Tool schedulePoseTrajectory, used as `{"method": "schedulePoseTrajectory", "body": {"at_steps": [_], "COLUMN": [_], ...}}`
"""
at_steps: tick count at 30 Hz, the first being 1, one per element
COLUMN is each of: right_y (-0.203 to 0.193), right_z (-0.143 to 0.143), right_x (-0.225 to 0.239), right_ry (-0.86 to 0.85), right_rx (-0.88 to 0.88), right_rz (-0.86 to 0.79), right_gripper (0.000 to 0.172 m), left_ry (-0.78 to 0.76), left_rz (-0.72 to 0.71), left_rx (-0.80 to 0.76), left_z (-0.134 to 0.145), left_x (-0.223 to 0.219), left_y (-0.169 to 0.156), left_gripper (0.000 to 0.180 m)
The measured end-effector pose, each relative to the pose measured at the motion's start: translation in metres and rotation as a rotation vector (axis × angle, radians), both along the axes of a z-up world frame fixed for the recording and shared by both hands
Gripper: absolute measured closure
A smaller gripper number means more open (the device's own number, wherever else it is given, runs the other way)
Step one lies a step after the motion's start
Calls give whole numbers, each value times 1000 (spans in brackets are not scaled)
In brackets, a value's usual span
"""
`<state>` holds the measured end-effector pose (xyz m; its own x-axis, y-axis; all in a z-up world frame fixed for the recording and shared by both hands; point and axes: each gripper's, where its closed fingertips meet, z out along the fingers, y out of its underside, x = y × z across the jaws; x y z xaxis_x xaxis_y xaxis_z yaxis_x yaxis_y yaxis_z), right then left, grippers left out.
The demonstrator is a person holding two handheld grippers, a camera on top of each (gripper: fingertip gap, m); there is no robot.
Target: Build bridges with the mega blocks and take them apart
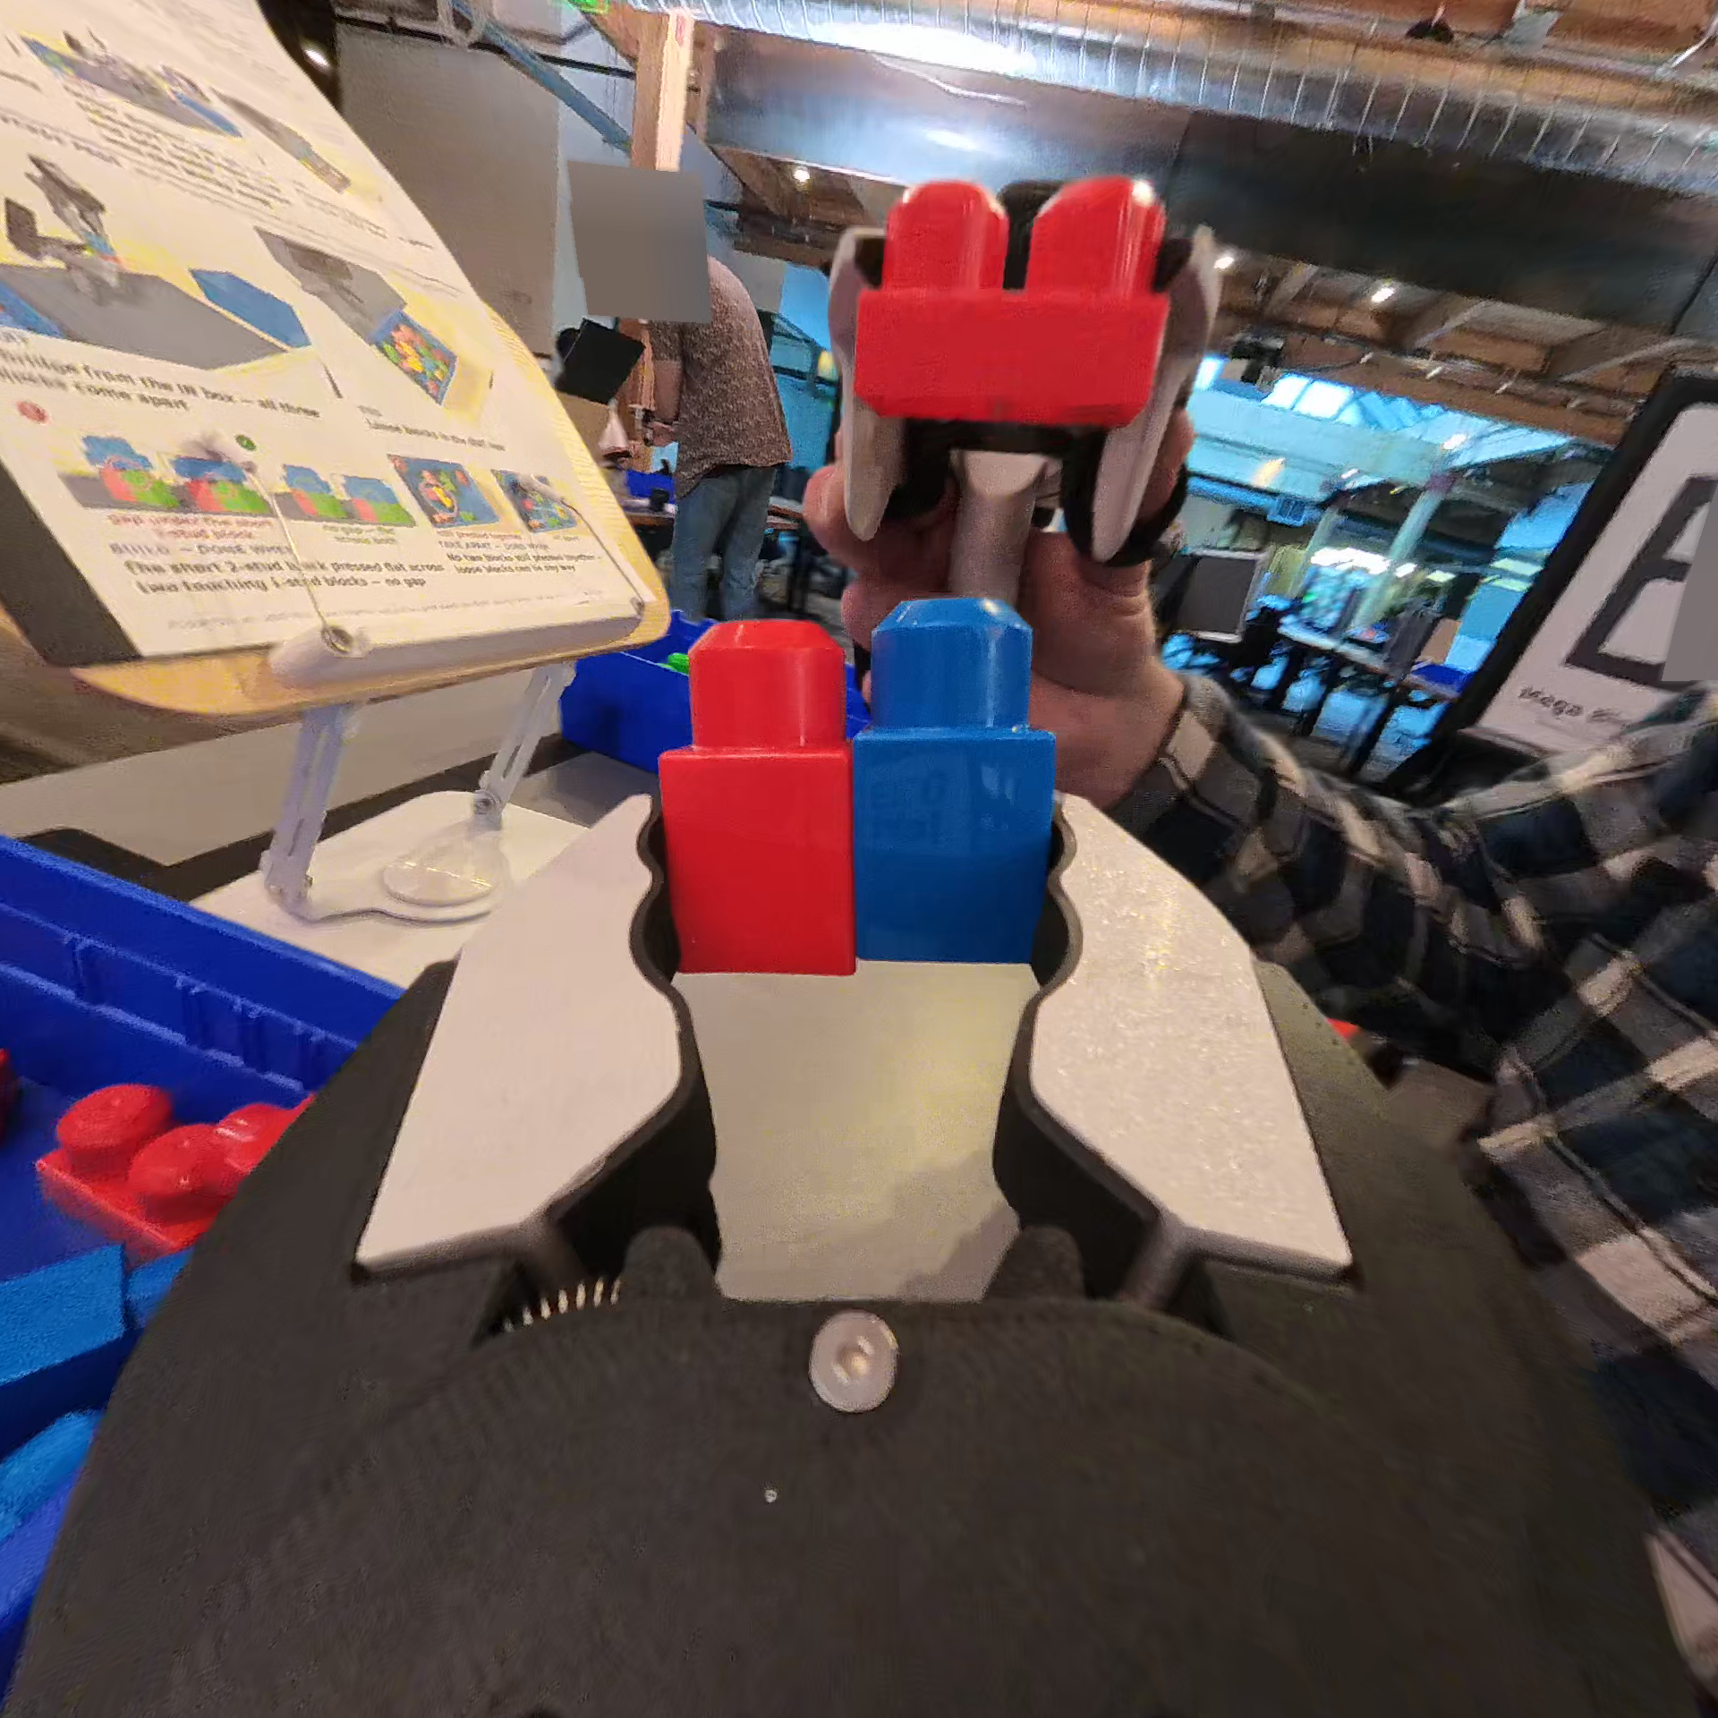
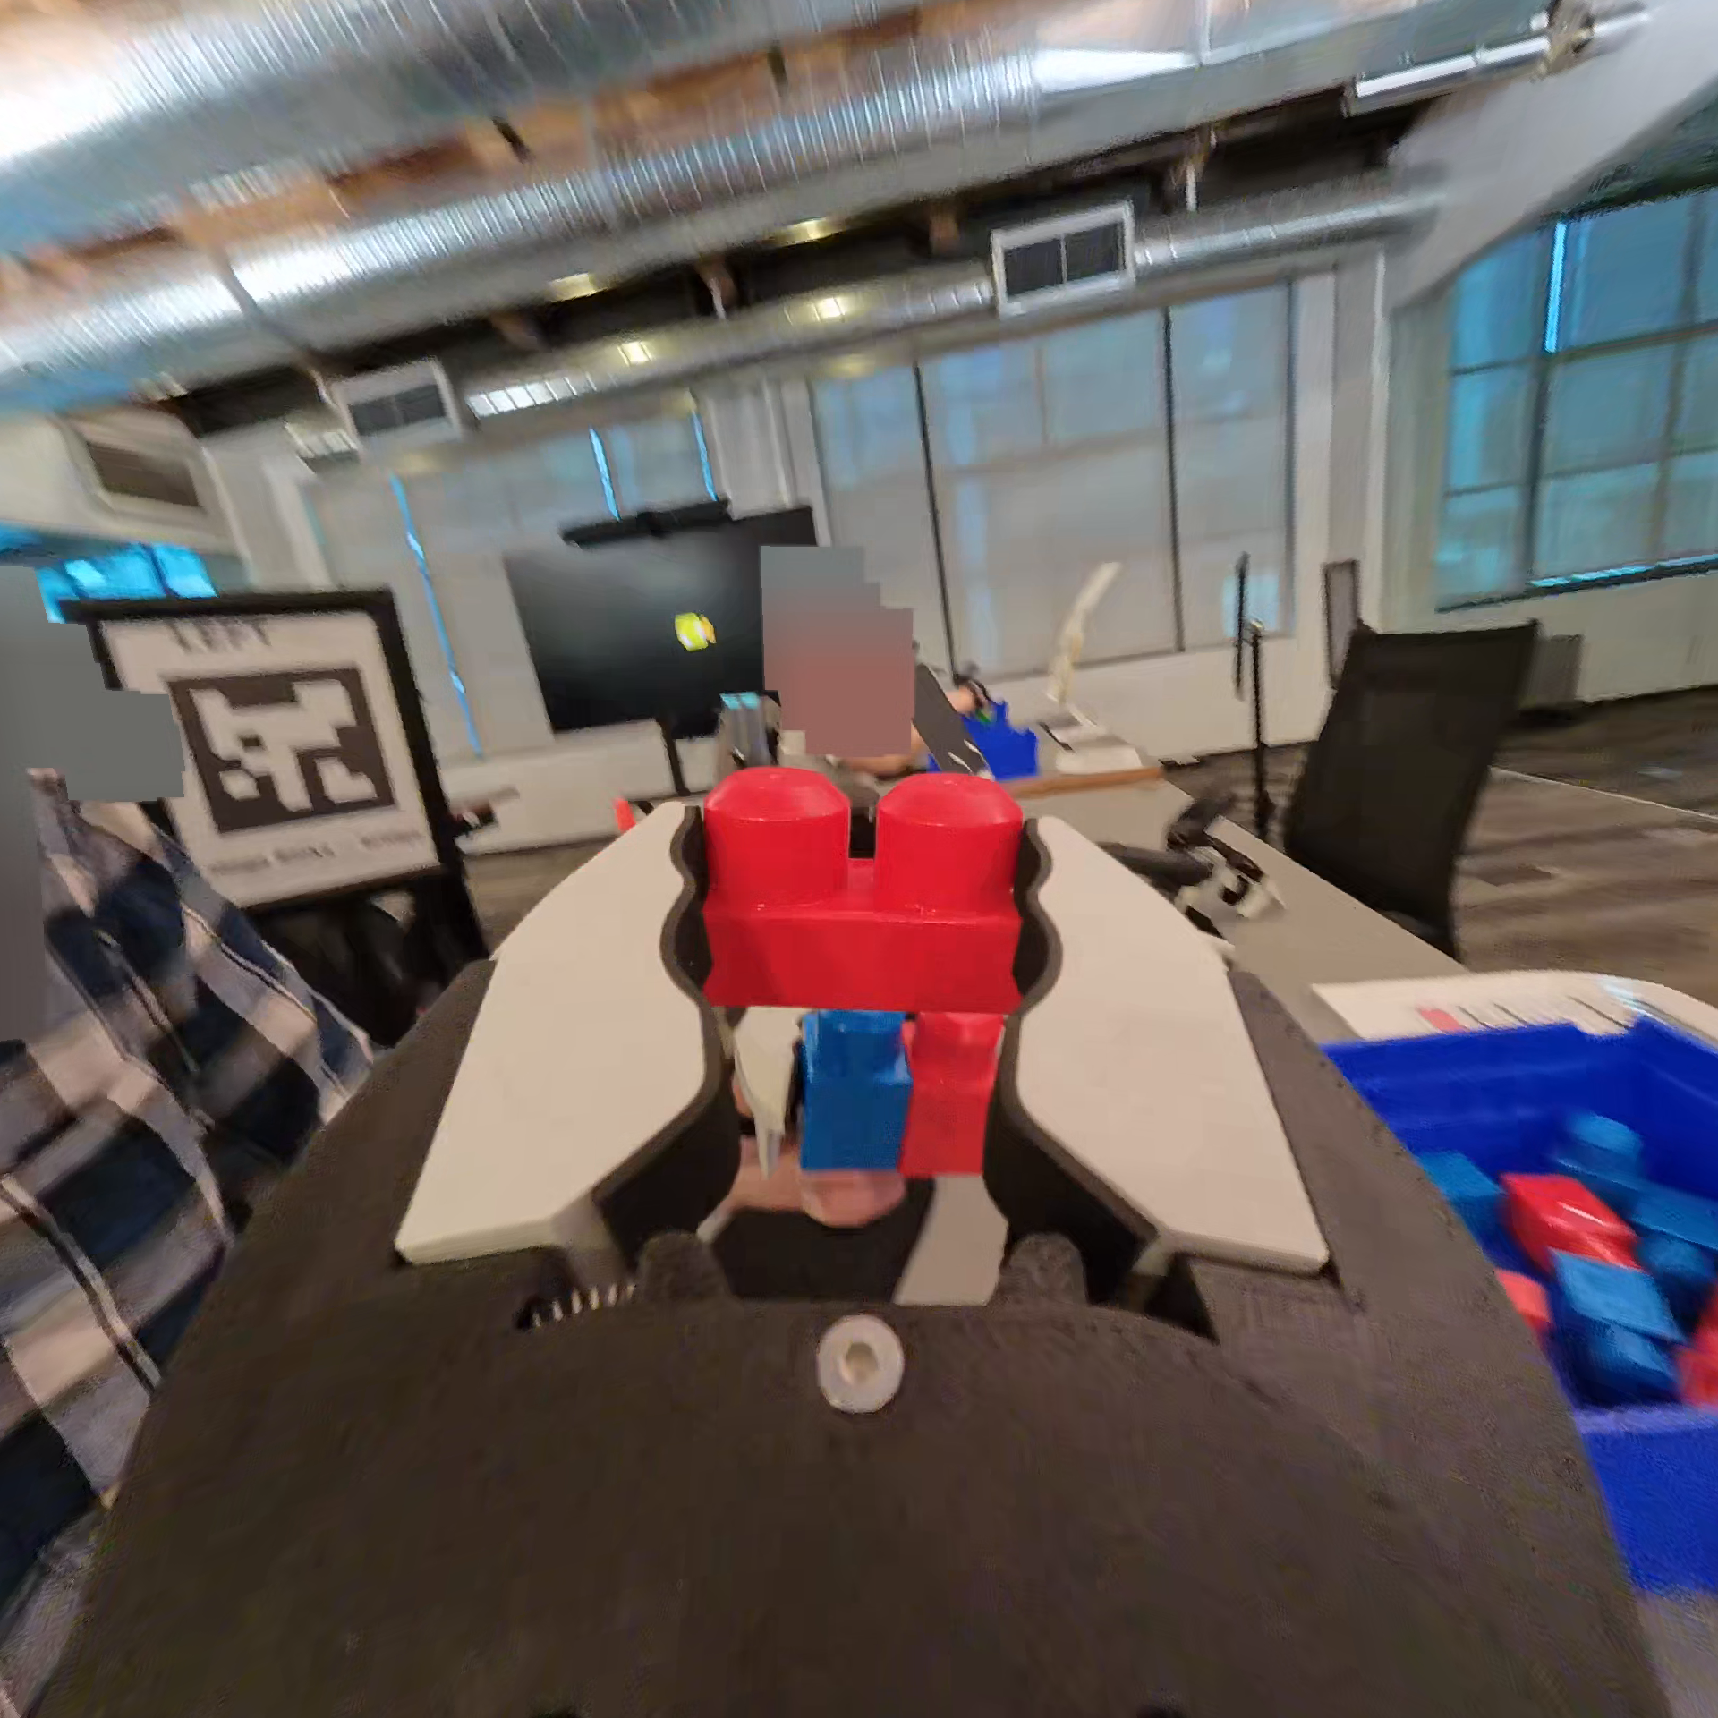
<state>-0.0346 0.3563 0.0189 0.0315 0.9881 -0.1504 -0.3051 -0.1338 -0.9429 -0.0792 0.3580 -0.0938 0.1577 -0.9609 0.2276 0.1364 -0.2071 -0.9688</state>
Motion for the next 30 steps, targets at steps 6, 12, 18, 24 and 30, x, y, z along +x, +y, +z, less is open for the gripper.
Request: {"method": "schedulePoseTrajectory", "body": {"at_steps": [6, 12, 18, 24, 30], "right_y": [-7, -14, -21, -25, -29], "right_z": [-3, -2, -1, -4, -1], "right_x": [-19, -23, -29, -33, -33], "right_ry": [152, 253, 296, 301, 279], "right_rx": [-49, -40, -44, -25, 4], "right_rz": [92, 165, 224, 230, 239], "right_gripper": [107, 107, 107, 106, 105], "left_ry": [70, 91, 124, 104, 105], "left_rz": [70, 81, 129, 155, 166], "left_rx": [124, 178, 205, 228, 229], "left_z": [22, 40, 43, 52, 56], "left_x": [20, 28, 28, 25, 27], "left_y": [-14, -25, -23, -26, -28], "left_gripper": [106, 106, 106, 106, 106]}}
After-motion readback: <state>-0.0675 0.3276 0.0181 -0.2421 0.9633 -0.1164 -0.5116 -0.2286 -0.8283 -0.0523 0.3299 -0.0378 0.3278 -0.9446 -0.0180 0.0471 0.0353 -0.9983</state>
